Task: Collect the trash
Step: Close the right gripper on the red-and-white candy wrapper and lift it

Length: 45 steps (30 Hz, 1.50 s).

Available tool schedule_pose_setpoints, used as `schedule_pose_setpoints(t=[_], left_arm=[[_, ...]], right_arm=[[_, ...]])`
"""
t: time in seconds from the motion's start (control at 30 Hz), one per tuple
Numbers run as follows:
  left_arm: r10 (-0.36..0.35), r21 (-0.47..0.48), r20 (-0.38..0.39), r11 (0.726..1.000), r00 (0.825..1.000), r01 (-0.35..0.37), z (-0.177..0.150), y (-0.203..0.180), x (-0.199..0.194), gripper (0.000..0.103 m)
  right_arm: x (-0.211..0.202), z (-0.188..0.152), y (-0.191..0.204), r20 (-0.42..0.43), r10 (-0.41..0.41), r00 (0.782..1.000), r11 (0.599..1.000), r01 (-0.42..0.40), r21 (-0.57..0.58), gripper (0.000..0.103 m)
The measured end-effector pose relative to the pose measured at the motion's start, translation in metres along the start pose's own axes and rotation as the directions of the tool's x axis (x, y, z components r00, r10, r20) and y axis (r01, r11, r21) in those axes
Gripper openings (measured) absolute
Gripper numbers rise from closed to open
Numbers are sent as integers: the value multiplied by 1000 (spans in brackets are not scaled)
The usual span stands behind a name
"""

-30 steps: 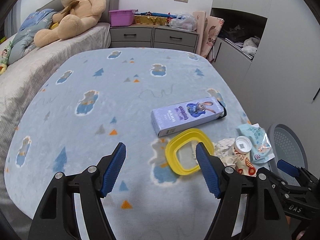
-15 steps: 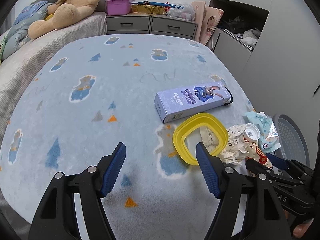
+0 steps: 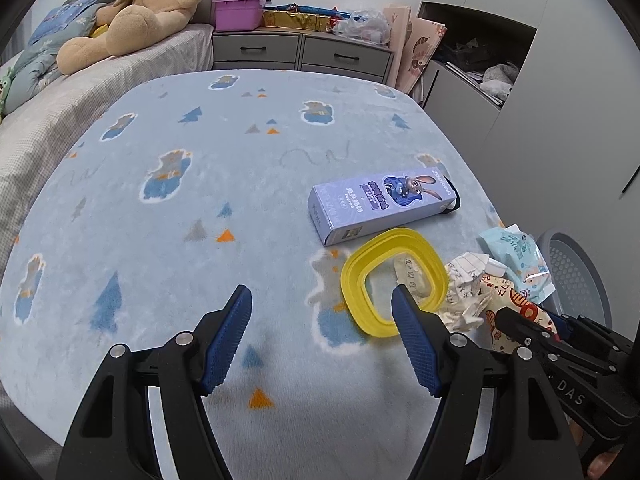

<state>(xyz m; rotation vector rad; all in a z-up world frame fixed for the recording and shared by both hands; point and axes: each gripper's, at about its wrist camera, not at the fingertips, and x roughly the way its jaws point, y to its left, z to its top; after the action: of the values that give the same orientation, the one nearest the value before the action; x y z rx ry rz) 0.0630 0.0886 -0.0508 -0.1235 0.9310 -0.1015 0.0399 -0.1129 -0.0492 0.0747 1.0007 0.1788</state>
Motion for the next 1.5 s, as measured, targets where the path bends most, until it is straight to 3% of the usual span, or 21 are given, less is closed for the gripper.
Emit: schedule_pose_setpoints(t=[0.27, 0.5, 0.63, 0.8, 0.93, 1.17, 1.23, 1.33, 1.37, 1.5], left_arm=[[-15, -1, 5, 1000, 1000, 15, -6, 0, -10, 69], [-20, 11, 6, 1000, 1000, 20, -14, -3, -15, 69], [-23, 17, 2, 1000, 1000, 23, -20, -4, -16, 69], [-27, 24, 0, 999, 1000, 27, -24, -6, -19, 70], [-29, 27, -1, 999, 1000, 29, -26, -7, -20, 69], [-34, 26, -13, 999, 999, 35, -30, -6, -19, 69], [-38, 25, -19, 999, 999, 38, -30, -7, -18, 69], [-49, 18, -30, 999, 998, 49, -30, -7, -15, 69], [-52, 15, -33, 999, 998, 52, -29, -8, -14, 69], [-58, 3, -43, 998, 997, 58, -22, -9, -8, 69]], right_arm=[[-18, -6, 4, 33, 13, 999, 1000, -14, 4, 33], [-14, -35, -2, -8, 22, 1000, 999, -21, 31, 33], [-14, -48, -6, -23, 14, 1000, 999, -13, 47, 43], [-15, -56, -13, -41, 23, 999, 997, -20, 75, 46], [-17, -56, -13, -37, 27, 999, 996, -24, 89, 62], [-8, -51, -15, -57, 16, 998, 994, -10, 105, 63], [-1, -51, -18, -76, 22, 997, 993, -13, 119, 60], [5, -52, -21, -97, 31, 995, 990, -17, 137, 37], [5, -52, -22, -95, 23, 995, 991, -10, 136, 33], [1, -51, -24, -77, 34, 996, 990, -23, 141, 29]])
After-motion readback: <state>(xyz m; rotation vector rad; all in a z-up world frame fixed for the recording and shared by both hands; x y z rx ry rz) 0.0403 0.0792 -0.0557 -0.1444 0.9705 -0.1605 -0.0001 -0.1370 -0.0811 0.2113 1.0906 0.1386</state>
